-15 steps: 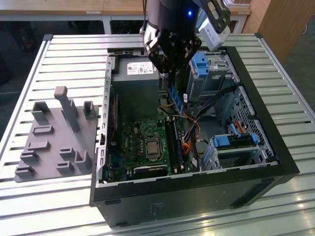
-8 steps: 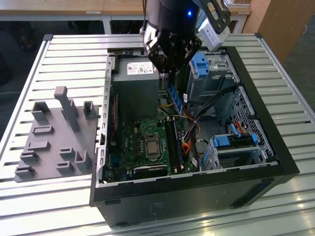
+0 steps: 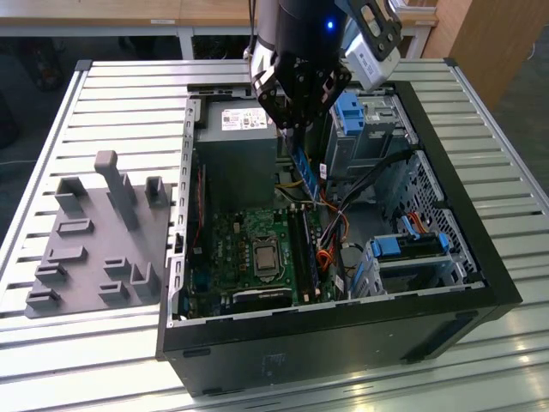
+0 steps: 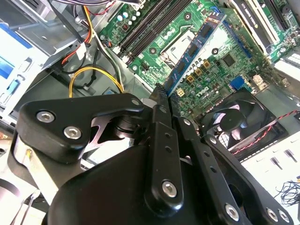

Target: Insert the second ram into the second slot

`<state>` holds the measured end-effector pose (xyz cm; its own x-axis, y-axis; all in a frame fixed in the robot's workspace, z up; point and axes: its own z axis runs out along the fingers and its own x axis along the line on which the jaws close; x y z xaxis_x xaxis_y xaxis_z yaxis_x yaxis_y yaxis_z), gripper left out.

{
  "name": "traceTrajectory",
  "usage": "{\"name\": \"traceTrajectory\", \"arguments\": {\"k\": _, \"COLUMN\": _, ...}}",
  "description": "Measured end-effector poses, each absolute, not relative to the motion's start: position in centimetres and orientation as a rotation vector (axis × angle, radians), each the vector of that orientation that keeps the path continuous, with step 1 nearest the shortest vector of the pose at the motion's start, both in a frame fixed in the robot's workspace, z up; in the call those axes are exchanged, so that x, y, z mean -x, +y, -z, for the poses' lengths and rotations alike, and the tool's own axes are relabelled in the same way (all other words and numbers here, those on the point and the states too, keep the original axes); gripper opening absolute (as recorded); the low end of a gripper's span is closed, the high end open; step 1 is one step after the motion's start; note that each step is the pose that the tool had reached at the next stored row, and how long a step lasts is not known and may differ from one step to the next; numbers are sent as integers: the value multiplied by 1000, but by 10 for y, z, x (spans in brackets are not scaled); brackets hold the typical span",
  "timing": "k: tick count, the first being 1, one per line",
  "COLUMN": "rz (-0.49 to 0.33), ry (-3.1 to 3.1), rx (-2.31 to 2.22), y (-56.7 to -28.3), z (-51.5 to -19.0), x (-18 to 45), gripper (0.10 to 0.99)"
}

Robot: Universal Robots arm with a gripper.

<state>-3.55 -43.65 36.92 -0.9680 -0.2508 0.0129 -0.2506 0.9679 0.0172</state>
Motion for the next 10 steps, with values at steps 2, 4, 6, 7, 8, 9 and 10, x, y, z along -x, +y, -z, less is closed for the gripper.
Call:
{"name": "traceTrajectory", "arguments": {"k": 2, "rz": 24, "ry": -3102, "rx": -394, "y": -436, "z": -369, "x": 35, "gripper": 137}}
{"name": "traceTrajectory", "arguments": {"k": 4, "rz": 24, "ry": -3102, "rx": -392, "y": -436, "z": -369, "x": 35, "gripper": 137}}
{"name": "traceTrajectory", "arguments": {"k": 6, "rz": 24, "ry": -3102, "rx": -390, "y": -436, "z": -369, "x": 35, "gripper": 137}}
{"name": "traceTrajectory", "arguments": {"k": 7, "rz": 24, "ry": -3102, "rx": -388, "y": -436, "z": -369, "x": 35, "gripper": 137}}
{"name": "traceTrajectory", "arguments": {"k": 8, "rz": 24, "ry": -3103, "rx": -387, "y": -436, "z": -369, "x": 35, "gripper": 137}}
{"name": "traceTrajectory", "arguments": {"k": 9, "rz": 24, "ry": -3103, "rx": -385, "y": -436, "z": -369, "x": 35, "gripper": 137}}
{"name": "traceTrajectory", "arguments": {"k": 10, "rz": 24, "ry": -3103, "rx": -382, "y": -436, "z": -369, "x": 35, "gripper": 137}}
